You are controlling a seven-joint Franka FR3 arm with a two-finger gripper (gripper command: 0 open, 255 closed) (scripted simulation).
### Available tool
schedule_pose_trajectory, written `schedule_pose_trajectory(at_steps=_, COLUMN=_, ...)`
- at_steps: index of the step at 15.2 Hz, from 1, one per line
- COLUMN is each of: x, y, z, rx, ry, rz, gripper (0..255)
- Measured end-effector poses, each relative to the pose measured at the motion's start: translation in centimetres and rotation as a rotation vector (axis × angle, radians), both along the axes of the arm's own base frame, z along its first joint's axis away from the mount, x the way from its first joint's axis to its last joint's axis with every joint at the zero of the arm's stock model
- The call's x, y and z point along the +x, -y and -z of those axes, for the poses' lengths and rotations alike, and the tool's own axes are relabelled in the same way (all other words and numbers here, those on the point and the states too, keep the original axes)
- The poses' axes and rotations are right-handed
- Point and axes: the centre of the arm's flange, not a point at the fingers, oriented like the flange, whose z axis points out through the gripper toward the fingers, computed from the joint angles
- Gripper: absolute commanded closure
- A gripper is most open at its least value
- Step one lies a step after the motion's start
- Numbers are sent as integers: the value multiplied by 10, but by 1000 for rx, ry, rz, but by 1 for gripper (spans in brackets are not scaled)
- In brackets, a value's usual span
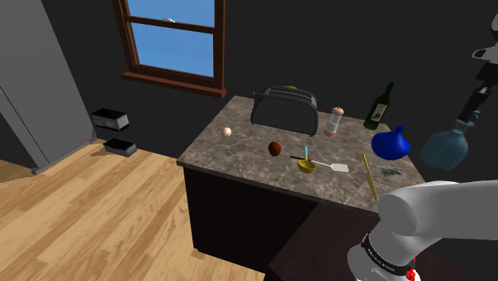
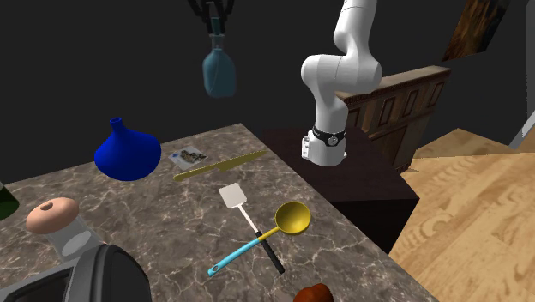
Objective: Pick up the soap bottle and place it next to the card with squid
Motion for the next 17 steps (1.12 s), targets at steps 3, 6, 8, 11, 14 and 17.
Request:
schedule_pose_trajectory(at_steps=3, x=-1, y=-1, z=17, rx=0, ry=0, rz=0, gripper=255)
schedule_pose_trajectory(at_steps=6, x=0, y=0, z=32, rx=0, ry=0, rz=0, gripper=255)
schedule_pose_trajectory(at_steps=8, x=-1, y=0, z=43, rx=0, ry=0, rz=0, gripper=255)
schedule_pose_trajectory(at_steps=11, x=-1, y=0, z=60, rx=0, ry=0, rz=0, gripper=255)
schedule_pose_trajectory(at_steps=14, x=-1, y=1, z=74, rx=0, ry=0, rz=0, gripper=255)
schedule_pose_trajectory(at_steps=17, x=0, y=0, z=90, rx=0, ry=0, rz=0, gripper=255)
